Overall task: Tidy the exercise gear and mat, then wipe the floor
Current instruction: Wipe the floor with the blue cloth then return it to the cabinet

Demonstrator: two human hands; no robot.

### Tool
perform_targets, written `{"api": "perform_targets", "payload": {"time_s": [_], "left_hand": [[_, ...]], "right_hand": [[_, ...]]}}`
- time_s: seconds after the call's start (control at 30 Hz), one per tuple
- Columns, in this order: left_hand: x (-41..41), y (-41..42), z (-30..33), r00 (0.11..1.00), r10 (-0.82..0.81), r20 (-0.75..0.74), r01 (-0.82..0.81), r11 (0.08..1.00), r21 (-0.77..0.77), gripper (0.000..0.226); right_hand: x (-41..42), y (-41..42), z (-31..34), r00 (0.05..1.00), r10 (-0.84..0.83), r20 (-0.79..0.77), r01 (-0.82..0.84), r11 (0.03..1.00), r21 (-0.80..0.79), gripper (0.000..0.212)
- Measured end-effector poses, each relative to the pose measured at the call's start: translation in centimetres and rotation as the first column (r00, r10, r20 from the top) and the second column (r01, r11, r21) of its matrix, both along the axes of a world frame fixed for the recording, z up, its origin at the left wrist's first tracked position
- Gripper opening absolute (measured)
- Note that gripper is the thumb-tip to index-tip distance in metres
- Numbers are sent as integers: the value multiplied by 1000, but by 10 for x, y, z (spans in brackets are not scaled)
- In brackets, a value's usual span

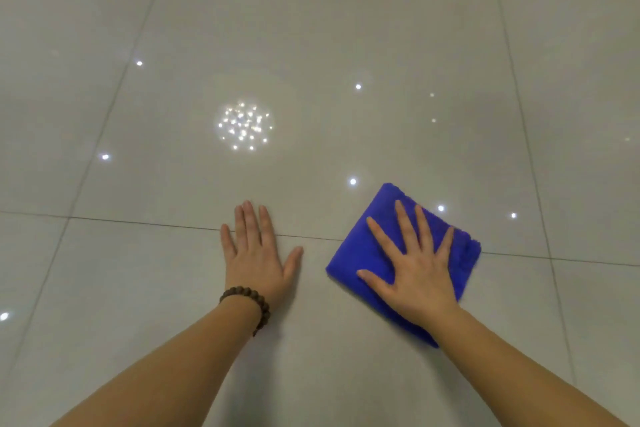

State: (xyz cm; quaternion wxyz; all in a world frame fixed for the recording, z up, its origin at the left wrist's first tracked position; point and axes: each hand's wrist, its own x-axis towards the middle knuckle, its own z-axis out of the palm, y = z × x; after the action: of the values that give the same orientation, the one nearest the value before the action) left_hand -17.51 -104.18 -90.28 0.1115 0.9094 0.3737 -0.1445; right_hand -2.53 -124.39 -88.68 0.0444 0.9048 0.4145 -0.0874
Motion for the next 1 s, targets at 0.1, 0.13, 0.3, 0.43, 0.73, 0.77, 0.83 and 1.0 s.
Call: {"api": "perform_targets", "payload": {"time_s": [0.1, 0.13, 0.3, 0.43, 0.73, 0.77, 0.83, 1.0], "left_hand": [[0, -1, -10, 999, 13, 35, -16, 998, 64, 90], [-1, -1, -12, 999, 9, 41, -11, 998, 65, 90], [-4, 0, -12, 998, -4, 62, 1, 999, 45, 90], [-2, -1, -11, 998, -11, 58, 8, 999, 52, 90], [-2, 3, -14, 998, -26, 60, 24, 999, 35, 89], [-2, 3, -14, 998, -28, 55, 26, 999, 39, 89], [-3, 2, -13, 998, -19, 59, 16, 999, 51, 88], [-2, 2, -16, 998, -17, 52, 13, 998, 66, 88]], "right_hand": [[-8, 4, -19, 998, 66, 20, -65, 997, -35, 79], [-7, 4, -23, 997, 73, 34, -72, 997, -31, 78], [59, 12, -22, 988, -149, 35, 149, 989, -5, 71], [117, 36, -14, 650, -753, -108, 760, 642, 100, 76], [10, 101, -24, 982, 187, -36, -181, 974, 139, 69], [35, 74, -25, 998, 65, -7, -63, 991, 118, 70], [89, 12, -20, 927, -376, 8, 374, 925, 63, 76], [111, -3, -3, 372, -923, -101, 928, 374, 3, 76]]}}
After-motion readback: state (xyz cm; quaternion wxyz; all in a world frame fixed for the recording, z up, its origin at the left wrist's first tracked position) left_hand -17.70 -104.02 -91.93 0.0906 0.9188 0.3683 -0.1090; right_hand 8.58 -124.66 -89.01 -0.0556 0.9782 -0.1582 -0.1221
